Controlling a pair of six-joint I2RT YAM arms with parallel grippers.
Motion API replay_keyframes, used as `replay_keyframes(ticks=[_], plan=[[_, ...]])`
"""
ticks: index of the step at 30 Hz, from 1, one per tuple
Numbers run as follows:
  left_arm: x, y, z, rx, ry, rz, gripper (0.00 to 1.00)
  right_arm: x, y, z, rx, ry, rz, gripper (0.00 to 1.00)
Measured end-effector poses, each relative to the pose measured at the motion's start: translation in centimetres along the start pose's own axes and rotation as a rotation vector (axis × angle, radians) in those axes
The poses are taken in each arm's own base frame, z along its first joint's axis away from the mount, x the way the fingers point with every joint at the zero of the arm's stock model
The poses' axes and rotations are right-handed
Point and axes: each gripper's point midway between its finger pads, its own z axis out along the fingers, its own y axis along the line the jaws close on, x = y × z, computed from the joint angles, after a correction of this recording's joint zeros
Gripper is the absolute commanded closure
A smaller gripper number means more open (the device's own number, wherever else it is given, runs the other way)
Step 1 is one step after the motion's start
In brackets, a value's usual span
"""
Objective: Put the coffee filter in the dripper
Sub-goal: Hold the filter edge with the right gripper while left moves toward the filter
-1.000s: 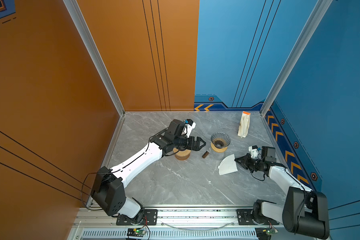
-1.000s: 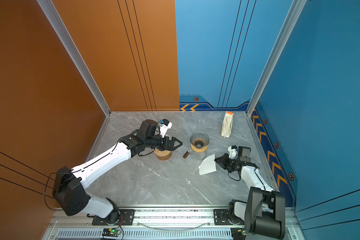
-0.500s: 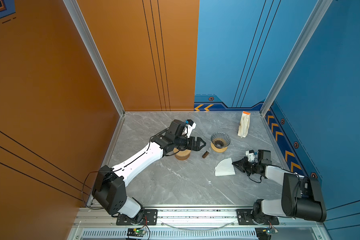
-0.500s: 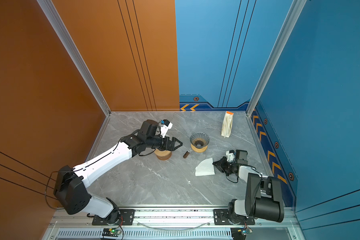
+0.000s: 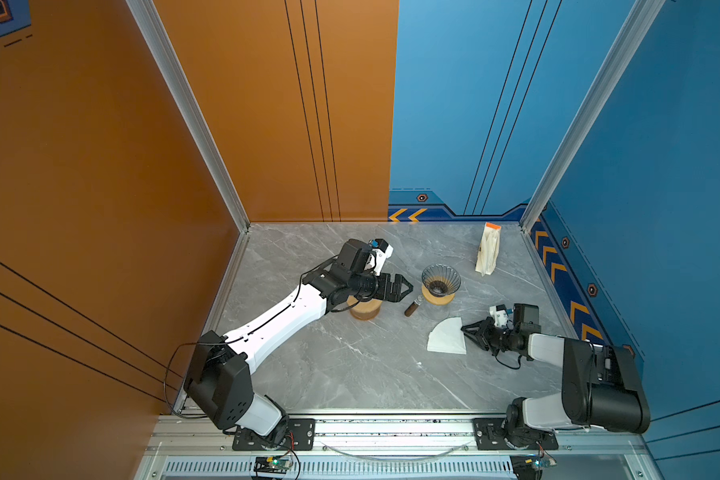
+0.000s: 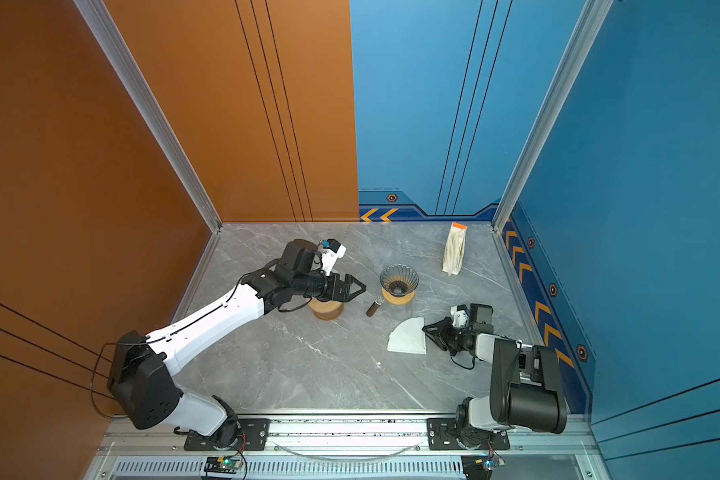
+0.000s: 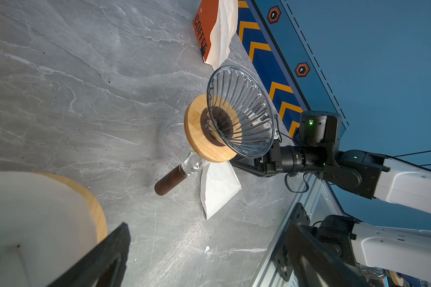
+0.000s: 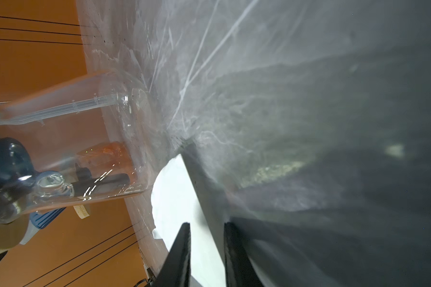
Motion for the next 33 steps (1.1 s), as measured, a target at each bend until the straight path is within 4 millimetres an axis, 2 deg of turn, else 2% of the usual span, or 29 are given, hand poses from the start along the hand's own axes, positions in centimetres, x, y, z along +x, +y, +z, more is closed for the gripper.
replay_keyframes(ticks=[4, 7, 12, 16, 22, 26, 28, 31, 33], plan=[[0.5, -0.5, -0.1, 0.007, 0.010, 0.008, 0.07, 0.2, 0.0, 0.0, 0.005, 0.004, -0.007, 0.76], [1.7, -1.2, -0.6, 0.020, 0.021, 0.023, 0.12, 0.7, 0.2, 0.1, 0.010, 0.018, -0.011, 0.77], [4.9, -1.7, -1.5, 0.023, 0.052, 0.032, 0.33, 1.5, 0.3, -0.1, 0.019, 0.042, -0.010, 0.77], [7.6, -1.6, -1.3, 0.010, 0.092, 0.048, 0.48, 1.4, 0.8, -0.4, 0.008, 0.029, -0.026, 0.77], [12.1, -0.9, 0.1, -0.016, 0.179, 0.060, 0.66, 1.5, 1.1, -0.4, -0.004, 0.034, -0.031, 0.76], [13.4, -1.1, 1.8, -0.019, 0.208, 0.084, 0.73, 1.9, 1.4, -0.3, -0.019, 0.051, -0.037, 0.77], [13.9, -1.2, 2.8, -0.018, 0.220, 0.099, 0.80, 1.9, 1.4, -0.3, -0.020, 0.052, -0.039, 0.77], [15.1, -1.2, 4.8, -0.013, 0.254, 0.122, 0.88, 2.2, 1.1, -0.2, -0.017, 0.061, -0.030, 0.77], [15.8, -0.8, 6.2, -0.018, 0.283, 0.130, 0.89, 2.4, 1.0, -0.2, -0.015, 0.064, -0.026, 0.77]])
